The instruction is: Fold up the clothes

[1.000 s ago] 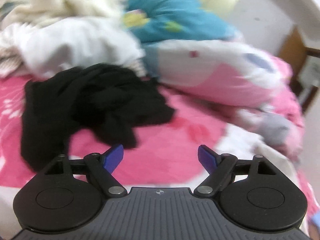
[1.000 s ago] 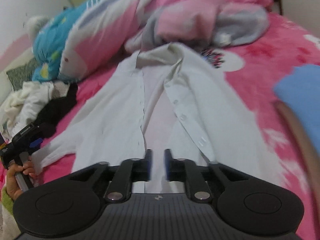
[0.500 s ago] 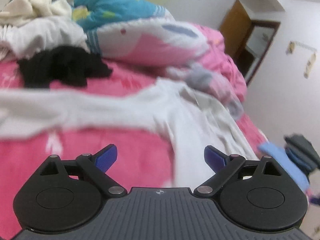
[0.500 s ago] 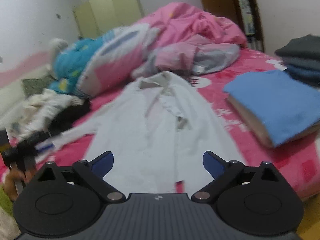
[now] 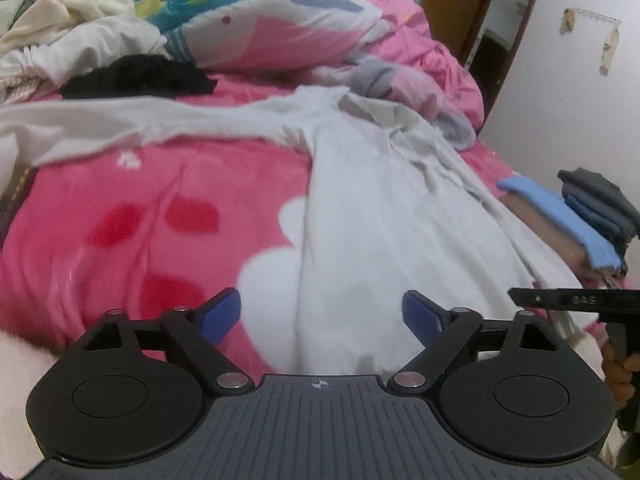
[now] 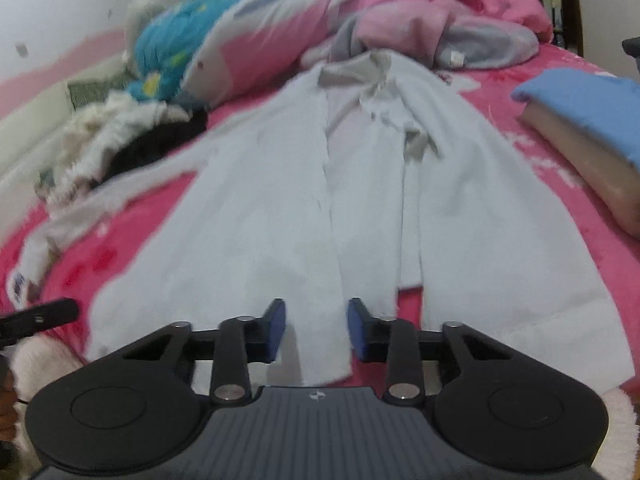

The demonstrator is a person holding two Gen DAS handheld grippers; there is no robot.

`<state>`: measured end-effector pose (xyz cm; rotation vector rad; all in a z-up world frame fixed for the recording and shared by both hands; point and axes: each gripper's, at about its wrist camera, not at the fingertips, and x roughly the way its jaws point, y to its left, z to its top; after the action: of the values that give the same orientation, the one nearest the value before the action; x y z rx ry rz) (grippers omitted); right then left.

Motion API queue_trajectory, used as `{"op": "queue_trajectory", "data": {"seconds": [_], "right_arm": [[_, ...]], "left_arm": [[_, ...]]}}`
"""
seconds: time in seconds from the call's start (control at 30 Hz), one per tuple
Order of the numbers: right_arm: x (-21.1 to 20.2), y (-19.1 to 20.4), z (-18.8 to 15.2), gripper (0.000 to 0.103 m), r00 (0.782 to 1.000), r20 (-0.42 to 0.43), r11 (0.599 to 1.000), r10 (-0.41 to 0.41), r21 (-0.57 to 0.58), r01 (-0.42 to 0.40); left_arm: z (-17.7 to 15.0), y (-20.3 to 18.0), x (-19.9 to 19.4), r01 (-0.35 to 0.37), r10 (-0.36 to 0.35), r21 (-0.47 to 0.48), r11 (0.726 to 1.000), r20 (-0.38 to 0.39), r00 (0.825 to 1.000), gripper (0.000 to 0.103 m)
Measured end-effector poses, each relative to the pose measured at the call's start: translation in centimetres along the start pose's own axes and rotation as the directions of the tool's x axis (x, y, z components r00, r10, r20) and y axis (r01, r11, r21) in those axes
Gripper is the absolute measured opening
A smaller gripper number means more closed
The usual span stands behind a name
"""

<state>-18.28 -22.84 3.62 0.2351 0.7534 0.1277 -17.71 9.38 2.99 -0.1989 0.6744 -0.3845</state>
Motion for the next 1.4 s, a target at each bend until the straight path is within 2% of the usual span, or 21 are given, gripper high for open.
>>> {"op": "queue_trajectory", "data": {"seconds": [0.03,0.07,0.1,0.23,0.43,0.5,0.57,0.63,0.7,0.73,0.77,0.9,1.0,1.13,1.2,1.4], "right_arm": [[-0.2,-0.2,-0.1,0.015,1.0,0.005,1.0,0.003,0.002,-0.003],[-0.3,-0.4,-0.2,0.004,1.0,0.011,1.0,0.007,0.004,-0.007],[-0.7,-0.7,-0.2,0.003,1.0,0.025,1.0,0.018,0.014,-0.018],[-2.7,-2.1,0.2,0.002,0.995,0.096,0.997,0.034,0.063,-0.04],[-2.6,-4.2,0.1,0.005,0.992,0.087,0.982,0.087,0.163,-0.1],[-2.1,-4.2,0.0,0.009,0.994,0.071,0.98,0.089,0.17,-0.1],[-1.7,-4.2,-0.1,0.033,0.994,0.053,0.978,0.101,0.177,-0.108],[-1.3,-3.9,-0.2,0.039,0.993,0.038,0.979,0.11,0.169,-0.115],[-1.1,-3.2,-0.3,0.032,0.993,0.033,0.985,0.113,0.126,-0.117],[-1.2,-2.9,-0.3,0.013,0.993,0.032,0.987,0.117,0.111,-0.12],[-1.4,-2.7,-0.2,0.009,0.992,0.032,0.987,0.122,0.101,-0.125],[-3.4,-3.5,0.6,0.007,0.986,0.112,0.982,0.125,0.124,-0.139],[-4.0,-5.4,0.9,0.007,0.986,0.142,0.978,0.085,0.18,-0.11],[-3.8,-7.8,0.8,0.007,0.989,0.135,0.956,0.059,0.277,-0.094],[-3.7,-8.3,0.7,0.007,0.99,0.134,0.95,0.05,0.299,-0.089],[-3.9,-8.3,0.6,0.007,0.99,0.131,0.953,0.043,0.292,-0.08]], "left_arm": [[-0.2,-0.1,-0.1,-0.003,0.003,0.002,1.0,-0.003,1.0,0.084],[-0.4,-0.3,-0.2,-0.008,0.008,0.008,1.0,-0.003,1.0,0.083],[-0.4,-0.4,-0.3,-0.012,0.012,0.015,1.0,0.0,1.0,0.082],[-0.6,-0.6,-0.8,-0.012,0.011,0.025,1.0,0.017,1.0,0.082],[-1.0,-0.7,-0.7,-0.014,0.014,0.031,0.999,0.016,1.0,0.082],[-1.2,-0.7,-0.6,-0.015,0.015,0.033,0.999,0.011,1.0,0.082],[-1.4,-0.7,-0.5,-0.016,0.016,0.035,0.999,0.006,1.0,0.082],[-1.5,-0.7,-0.3,-0.017,0.017,0.038,0.999,0.001,1.0,0.082],[-1.7,-0.7,-0.3,-0.017,0.017,0.036,0.999,-0.002,1.0,0.082],[-1.7,-0.6,-0.3,-0.015,0.015,0.031,0.999,-0.001,1.0,0.082],[-1.8,-0.5,-0.4,-0.011,0.011,0.026,1.0,0.001,1.0,0.082],[-1.6,-0.2,-0.7,0.039,-0.039,-0.002,0.999,0.018,0.999,0.082],[-1.3,0.0,-0.3,0.087,-0.086,-0.031,0.996,0.016,0.996,0.082],[-0.9,-0.1,1.2,0.137,-0.138,-0.062,0.989,-0.012,0.99,0.082],[-0.8,-0.4,2.0,0.152,-0.154,-0.07,0.986,-0.029,0.988,0.078],[-0.7,-1.6,3.4,0.179,-0.182,-0.051,0.983,-0.065,0.981,0.07]]}}
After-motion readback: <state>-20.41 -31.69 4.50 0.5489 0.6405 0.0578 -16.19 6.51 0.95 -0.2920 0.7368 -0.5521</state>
